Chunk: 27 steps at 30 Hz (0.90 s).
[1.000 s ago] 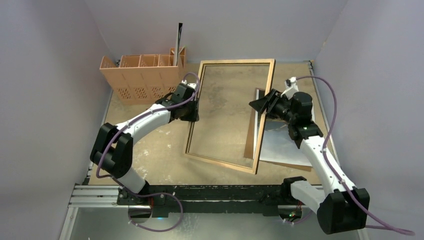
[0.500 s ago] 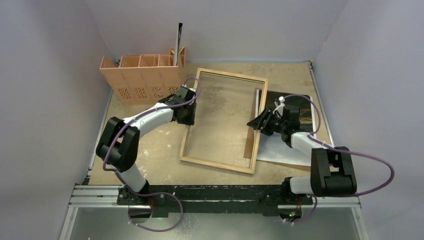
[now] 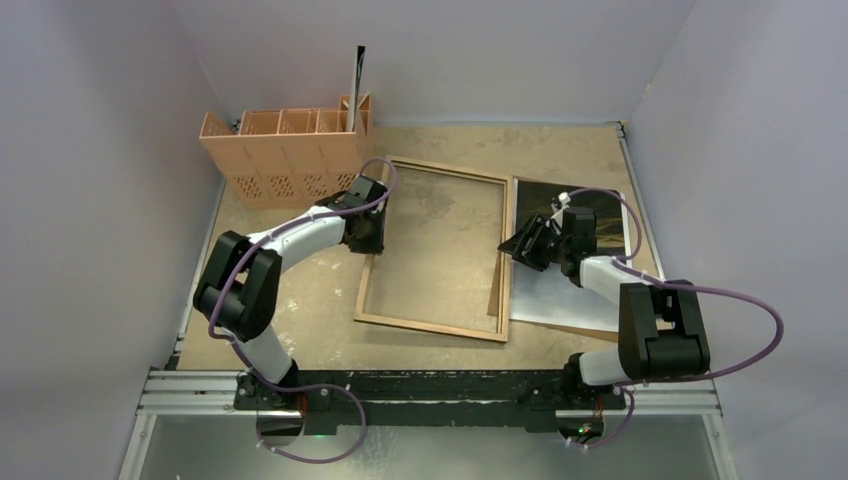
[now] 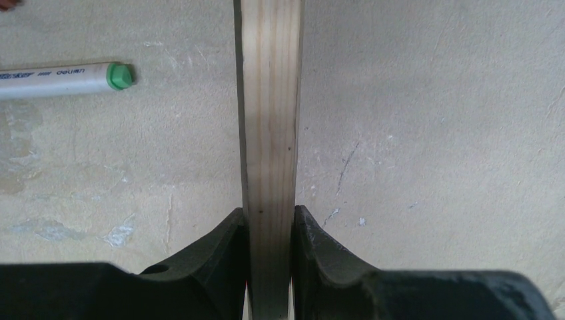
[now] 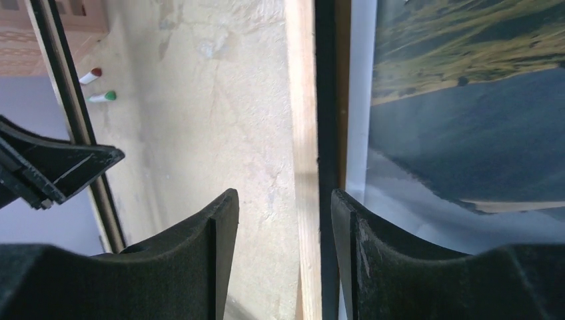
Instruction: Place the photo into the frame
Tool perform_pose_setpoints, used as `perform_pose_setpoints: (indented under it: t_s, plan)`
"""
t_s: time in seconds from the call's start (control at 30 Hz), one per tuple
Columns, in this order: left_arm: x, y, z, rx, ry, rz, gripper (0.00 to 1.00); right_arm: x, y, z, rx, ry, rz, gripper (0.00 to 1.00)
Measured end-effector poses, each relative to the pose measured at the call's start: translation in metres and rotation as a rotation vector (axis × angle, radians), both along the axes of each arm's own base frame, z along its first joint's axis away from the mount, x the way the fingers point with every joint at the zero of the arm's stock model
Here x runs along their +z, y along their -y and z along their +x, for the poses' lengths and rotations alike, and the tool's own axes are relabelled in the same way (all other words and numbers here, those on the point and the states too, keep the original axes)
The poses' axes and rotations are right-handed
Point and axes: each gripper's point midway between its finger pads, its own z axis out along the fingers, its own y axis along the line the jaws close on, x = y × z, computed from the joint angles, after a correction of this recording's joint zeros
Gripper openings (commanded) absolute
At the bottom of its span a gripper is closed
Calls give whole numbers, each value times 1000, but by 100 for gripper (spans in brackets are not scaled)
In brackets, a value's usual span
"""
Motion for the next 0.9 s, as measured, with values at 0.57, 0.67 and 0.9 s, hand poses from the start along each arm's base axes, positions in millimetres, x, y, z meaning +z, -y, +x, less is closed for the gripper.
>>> perform_pose_setpoints:
  t_s: [0.57,0.67,0.9]
  plan:
    - [0,-8,-8,41,-23,17,0,-5,24,17,-95,-19,-135,23]
    - [3,-12,-12,47,-15,25,0,-4,27,21,-110,-15,-148,20]
    - [3,-19,-20,59,-15,35,0,-10,30,31,-131,-33,-156,10]
